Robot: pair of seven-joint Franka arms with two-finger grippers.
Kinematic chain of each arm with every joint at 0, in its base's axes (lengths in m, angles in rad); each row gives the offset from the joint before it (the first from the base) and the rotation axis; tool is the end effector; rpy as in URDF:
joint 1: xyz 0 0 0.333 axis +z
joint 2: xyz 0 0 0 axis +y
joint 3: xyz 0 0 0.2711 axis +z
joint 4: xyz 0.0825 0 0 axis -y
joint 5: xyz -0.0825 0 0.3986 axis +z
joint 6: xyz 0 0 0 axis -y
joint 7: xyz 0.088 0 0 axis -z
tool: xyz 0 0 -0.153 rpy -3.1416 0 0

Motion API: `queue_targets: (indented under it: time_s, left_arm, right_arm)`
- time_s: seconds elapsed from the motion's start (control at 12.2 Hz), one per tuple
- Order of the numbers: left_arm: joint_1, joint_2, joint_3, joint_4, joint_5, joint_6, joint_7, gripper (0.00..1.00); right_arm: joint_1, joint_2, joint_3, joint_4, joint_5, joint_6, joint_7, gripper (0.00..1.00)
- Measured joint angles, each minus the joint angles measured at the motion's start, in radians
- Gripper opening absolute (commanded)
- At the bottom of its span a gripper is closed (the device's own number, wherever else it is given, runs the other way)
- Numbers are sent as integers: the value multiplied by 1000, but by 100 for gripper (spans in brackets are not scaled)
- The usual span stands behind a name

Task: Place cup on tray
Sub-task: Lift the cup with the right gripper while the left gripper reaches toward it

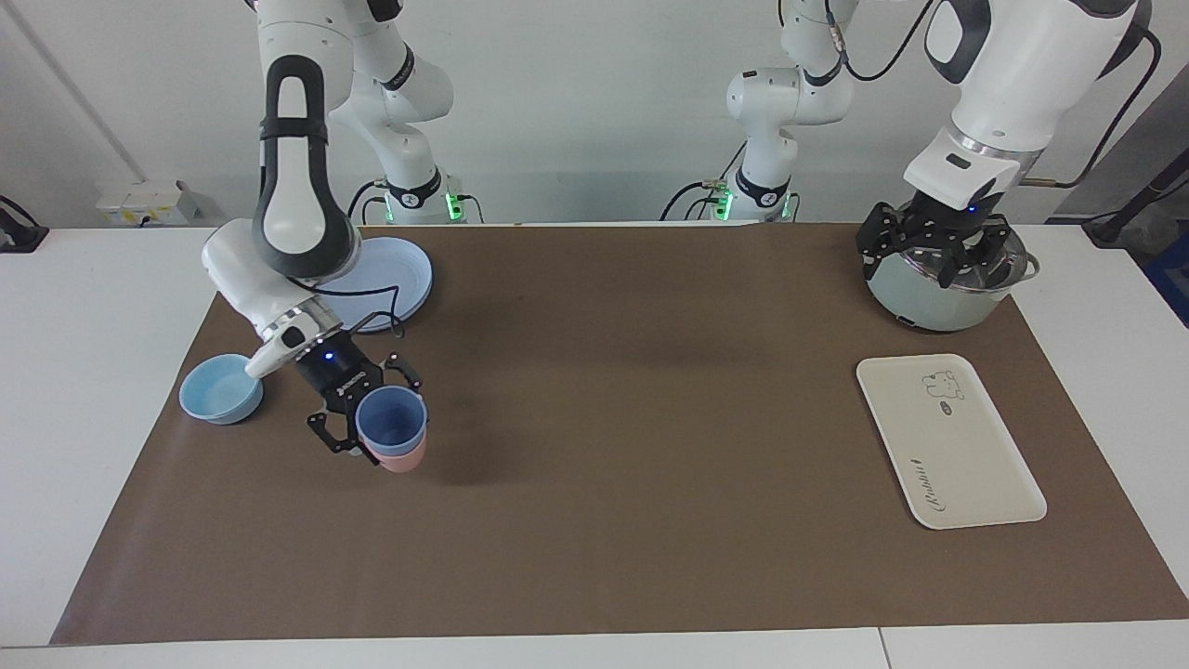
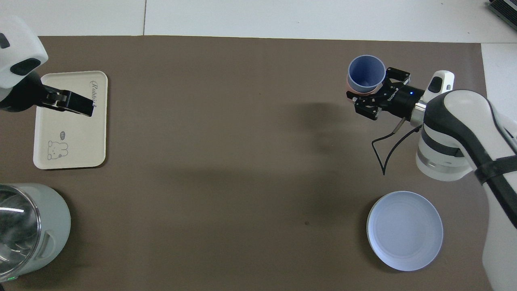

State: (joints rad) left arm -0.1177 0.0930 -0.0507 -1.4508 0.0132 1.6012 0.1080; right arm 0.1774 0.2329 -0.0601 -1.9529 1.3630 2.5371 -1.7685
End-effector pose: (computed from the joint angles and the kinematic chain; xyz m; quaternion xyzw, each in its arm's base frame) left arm 0.5922 -0.0975 0.5409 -0.9901 0.1375 -0.0289 0.0034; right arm 0.6517 0.0919 0.3113 -0.8122 -0.3595 -0.4159 0.1951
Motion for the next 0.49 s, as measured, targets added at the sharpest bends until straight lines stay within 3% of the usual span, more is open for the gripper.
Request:
queue_targets:
  time_s: [0.49]
  left_arm:
    - [-59, -33, -3, -72, -53, 37, -88, 100]
  right_arm:
    - [348, -10, 3, 17, -227, 313, 269, 0]
